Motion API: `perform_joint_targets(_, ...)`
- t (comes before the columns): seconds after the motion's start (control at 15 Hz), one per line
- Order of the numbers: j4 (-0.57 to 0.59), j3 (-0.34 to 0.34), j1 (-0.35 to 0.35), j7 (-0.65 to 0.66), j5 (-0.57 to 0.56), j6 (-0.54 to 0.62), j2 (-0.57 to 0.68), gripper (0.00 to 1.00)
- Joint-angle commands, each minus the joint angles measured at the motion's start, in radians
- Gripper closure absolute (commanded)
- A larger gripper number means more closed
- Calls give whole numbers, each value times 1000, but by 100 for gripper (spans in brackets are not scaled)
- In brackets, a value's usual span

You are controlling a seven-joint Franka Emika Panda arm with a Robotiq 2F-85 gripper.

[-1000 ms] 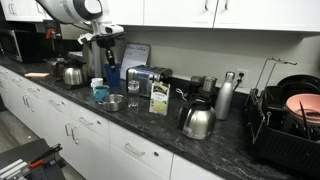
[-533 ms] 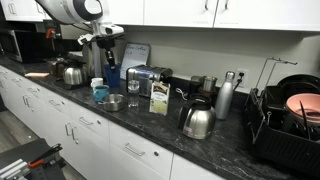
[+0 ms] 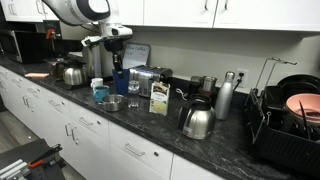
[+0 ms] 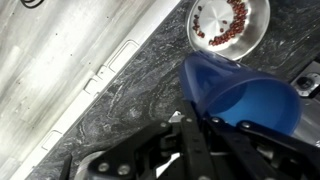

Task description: Move the dark blue cup to the right

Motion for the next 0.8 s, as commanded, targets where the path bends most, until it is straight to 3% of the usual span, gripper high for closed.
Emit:
perform_joint_targets(0.0,-27,20,-71,127,-68,5,-4,99)
perform_joint_targets(0.2,-40,25,-109,298,-145,32,44,99)
perform_joint_targets(0.4,-24,17,-101,423,-183,62,116,99)
perform_joint_targets(0.73,2,9,-59,511,-216,116,205,99)
